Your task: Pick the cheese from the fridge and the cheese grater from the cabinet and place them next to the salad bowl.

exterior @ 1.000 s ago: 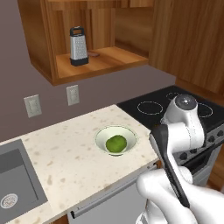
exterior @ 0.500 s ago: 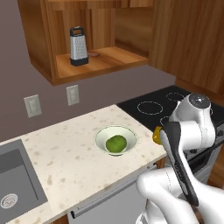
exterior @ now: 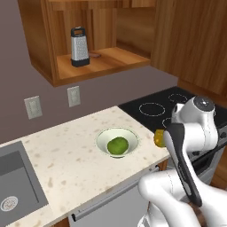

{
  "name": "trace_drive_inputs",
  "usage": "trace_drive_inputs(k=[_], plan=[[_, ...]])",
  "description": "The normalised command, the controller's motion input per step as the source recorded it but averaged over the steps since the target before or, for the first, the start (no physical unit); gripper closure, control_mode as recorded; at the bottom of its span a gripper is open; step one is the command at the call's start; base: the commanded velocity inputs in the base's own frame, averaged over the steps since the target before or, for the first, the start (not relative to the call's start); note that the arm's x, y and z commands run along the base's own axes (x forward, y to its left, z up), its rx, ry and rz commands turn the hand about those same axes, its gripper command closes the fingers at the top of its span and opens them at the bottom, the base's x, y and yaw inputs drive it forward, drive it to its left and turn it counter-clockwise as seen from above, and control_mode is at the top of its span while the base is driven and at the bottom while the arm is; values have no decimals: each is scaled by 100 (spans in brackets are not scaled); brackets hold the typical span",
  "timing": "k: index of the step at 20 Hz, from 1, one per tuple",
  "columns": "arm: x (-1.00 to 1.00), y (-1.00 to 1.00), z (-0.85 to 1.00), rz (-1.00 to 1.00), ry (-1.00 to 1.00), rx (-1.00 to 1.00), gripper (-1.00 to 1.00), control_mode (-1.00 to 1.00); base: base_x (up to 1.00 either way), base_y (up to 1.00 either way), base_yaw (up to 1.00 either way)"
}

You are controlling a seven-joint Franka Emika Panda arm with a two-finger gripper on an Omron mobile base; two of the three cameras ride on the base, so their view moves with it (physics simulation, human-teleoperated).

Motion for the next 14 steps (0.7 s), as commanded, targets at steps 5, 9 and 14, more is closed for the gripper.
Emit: trace_drive_inputs(k=[5,9,14], plan=[[0,0,-73,11,-4,0,100,-100,0,0,0],[-3,2,-55,6,-11,0,100,-100,0,0,0],[-2,7,-54,0,-13,0,100,-100,0,0,0]])
